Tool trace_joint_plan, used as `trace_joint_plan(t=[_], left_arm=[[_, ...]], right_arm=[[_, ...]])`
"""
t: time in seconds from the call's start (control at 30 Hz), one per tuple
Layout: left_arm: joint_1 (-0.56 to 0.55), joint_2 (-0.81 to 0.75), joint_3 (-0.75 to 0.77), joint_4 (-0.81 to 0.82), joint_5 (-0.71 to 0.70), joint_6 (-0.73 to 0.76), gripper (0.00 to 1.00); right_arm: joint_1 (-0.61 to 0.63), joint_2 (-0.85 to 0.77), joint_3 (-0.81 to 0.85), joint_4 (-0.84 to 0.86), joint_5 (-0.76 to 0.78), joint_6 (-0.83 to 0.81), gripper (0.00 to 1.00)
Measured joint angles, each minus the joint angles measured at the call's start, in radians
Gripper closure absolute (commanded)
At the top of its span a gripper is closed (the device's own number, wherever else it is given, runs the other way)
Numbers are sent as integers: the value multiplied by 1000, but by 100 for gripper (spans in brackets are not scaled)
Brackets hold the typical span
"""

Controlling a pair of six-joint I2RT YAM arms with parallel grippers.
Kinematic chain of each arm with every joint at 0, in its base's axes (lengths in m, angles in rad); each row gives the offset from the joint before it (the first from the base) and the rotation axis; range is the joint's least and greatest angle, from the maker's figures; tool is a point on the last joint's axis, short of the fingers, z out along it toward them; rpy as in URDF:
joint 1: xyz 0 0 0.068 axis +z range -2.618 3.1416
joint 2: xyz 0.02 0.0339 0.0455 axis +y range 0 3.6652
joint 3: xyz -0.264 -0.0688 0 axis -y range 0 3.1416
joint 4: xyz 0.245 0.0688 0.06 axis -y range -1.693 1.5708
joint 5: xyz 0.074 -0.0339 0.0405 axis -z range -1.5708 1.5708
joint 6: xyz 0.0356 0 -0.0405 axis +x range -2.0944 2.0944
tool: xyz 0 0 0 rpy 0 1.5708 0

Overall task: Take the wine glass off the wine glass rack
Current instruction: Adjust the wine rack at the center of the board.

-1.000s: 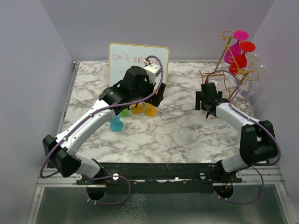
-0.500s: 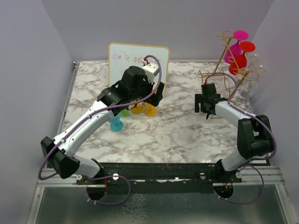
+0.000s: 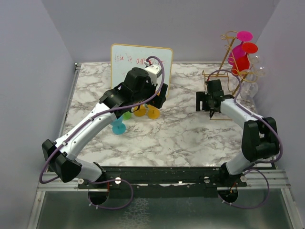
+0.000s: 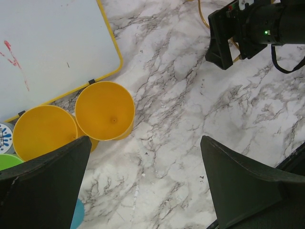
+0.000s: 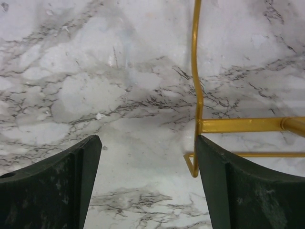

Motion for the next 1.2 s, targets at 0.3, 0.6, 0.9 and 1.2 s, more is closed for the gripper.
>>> trace_joint_plan(t=[0.3, 0.6, 0.9, 1.2], left_arm=[[0, 1, 0, 0, -5, -4, 1], [0, 1, 0, 0, -15, -6, 1], [0, -13, 0, 0, -25, -16, 1], [0, -44, -1, 10, -34, -19, 1]], right_arm=[[16, 75, 72, -28, -72, 8, 16], [25, -15, 71, -45, 9, 11, 13], [25, -18, 10, -44, 148, -1, 11], [25, 13, 9, -40, 112, 0, 11]])
